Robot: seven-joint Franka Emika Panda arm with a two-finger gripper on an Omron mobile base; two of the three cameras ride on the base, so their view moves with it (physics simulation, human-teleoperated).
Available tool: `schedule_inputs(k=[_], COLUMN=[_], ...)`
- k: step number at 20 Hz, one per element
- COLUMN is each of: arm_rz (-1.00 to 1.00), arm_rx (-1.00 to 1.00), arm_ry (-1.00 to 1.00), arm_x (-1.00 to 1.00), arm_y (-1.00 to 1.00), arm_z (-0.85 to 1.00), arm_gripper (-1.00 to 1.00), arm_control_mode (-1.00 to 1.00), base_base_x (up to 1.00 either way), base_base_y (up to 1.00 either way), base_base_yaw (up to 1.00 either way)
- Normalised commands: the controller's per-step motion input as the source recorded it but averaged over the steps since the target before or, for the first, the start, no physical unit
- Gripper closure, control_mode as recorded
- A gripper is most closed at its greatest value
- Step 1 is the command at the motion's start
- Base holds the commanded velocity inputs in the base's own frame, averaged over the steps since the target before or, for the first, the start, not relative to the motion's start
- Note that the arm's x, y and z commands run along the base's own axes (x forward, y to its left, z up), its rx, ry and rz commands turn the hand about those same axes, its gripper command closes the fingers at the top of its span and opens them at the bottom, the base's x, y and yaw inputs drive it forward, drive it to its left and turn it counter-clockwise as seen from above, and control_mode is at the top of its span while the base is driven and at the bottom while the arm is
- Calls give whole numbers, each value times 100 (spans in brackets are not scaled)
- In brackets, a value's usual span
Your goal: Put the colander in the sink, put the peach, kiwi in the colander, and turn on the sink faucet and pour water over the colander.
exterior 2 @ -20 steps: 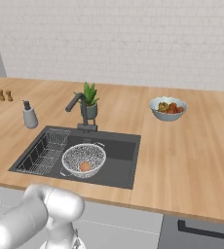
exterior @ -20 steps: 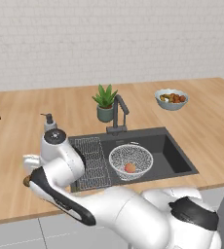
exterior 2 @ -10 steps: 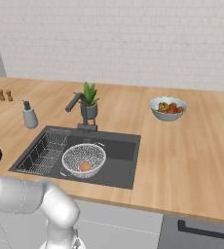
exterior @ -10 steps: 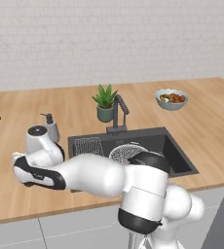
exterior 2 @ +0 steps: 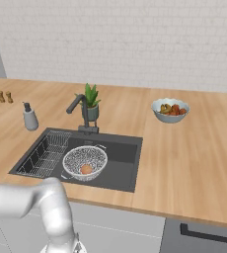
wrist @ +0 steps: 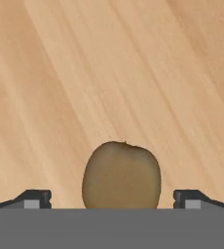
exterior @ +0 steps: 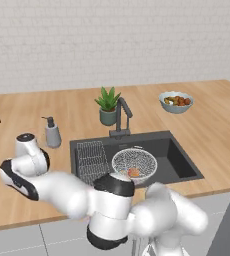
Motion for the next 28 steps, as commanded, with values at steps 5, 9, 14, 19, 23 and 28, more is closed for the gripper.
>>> schedule_inputs(k=[5, 9, 14, 19, 23, 28], arm_rz=[-6, -8, -16, -16, -25, -30], arm_rx=[0, -3, -3, 0, 16, 29], arm_ry=[1, 2, 6, 2, -6, -18], arm_x=[10, -21, -38, -24, -66, -35], arm_y=[7, -8, -36, -46, -85, -98], arm_z=[-50, -83, -100, -94, 7, 84], arm_gripper=[-100, -100, -100, 100, 100, 100], arm_control_mode=[-100, -100, -100, -100, -100, -100], base_base_x=[0, 0, 0, 0, 0, 0], base_base_y=[0, 0, 0, 0, 0, 0], base_base_yaw=[0, 0, 0, 0, 0, 0])
